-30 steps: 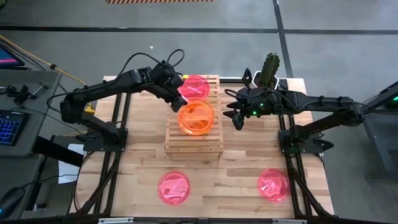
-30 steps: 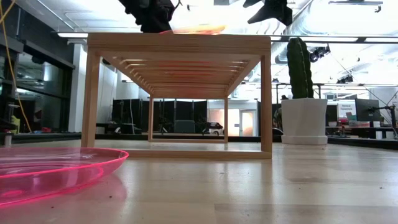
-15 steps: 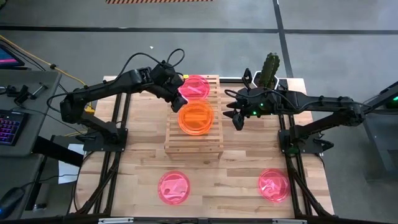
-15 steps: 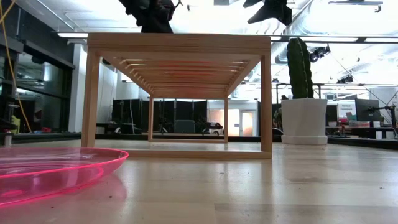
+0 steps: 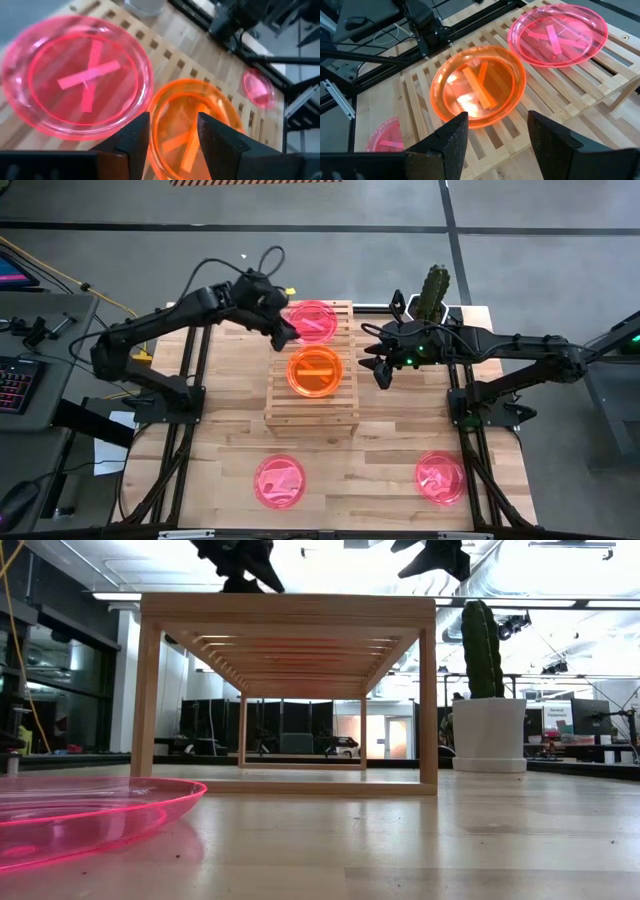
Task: Place and stack plates onto a shelf
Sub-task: Stack the pink plate on top of the other pink plate on the shelf
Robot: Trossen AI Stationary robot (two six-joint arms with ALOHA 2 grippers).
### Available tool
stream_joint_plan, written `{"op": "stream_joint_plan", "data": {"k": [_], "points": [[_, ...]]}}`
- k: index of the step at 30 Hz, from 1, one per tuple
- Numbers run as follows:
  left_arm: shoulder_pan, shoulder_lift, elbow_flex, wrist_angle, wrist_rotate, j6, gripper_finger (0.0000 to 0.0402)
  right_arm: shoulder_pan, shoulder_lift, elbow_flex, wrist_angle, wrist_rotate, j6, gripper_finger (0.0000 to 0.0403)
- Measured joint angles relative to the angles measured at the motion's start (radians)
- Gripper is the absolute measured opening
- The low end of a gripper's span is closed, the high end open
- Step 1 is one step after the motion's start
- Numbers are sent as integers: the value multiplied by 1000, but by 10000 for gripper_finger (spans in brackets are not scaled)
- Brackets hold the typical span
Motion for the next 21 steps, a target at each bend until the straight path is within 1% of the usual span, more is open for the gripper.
{"op": "stream_joint_plan", "data": {"k": [3, 5, 6, 8, 12, 15, 18, 21], "points": [[13, -44, 0, 12, 1, 3, 160, 0, 0, 0, 0, 0, 0, 188], [12, -83, 0, 50, 1, 11, 161, 0, 0, 0, 8, 0, 0, 188], [3, -110, -4, 84, -1, 15, 161, 0, 0, 0, 12, 0, 0, 188], [-28, -167, -42, 209, -13, 17, 161, 2, 0, 0, 18, 0, 0, 188], [-106, -302, -222, 512, -45, 8, 161, 20, 0, 0, 20, 0, -1, 188], [-164, -396, -383, 690, -97, -29, 161, 38, -2, 0, 22, -1, 0, 188], [-206, -459, -504, 834, -138, -53, 161, 47, -2, 0, 23, -1, -1, 188], [-223, -491, -566, 907, -162, -60, 161, 48, -2, 0, 23, -1, -1, 188]]}}
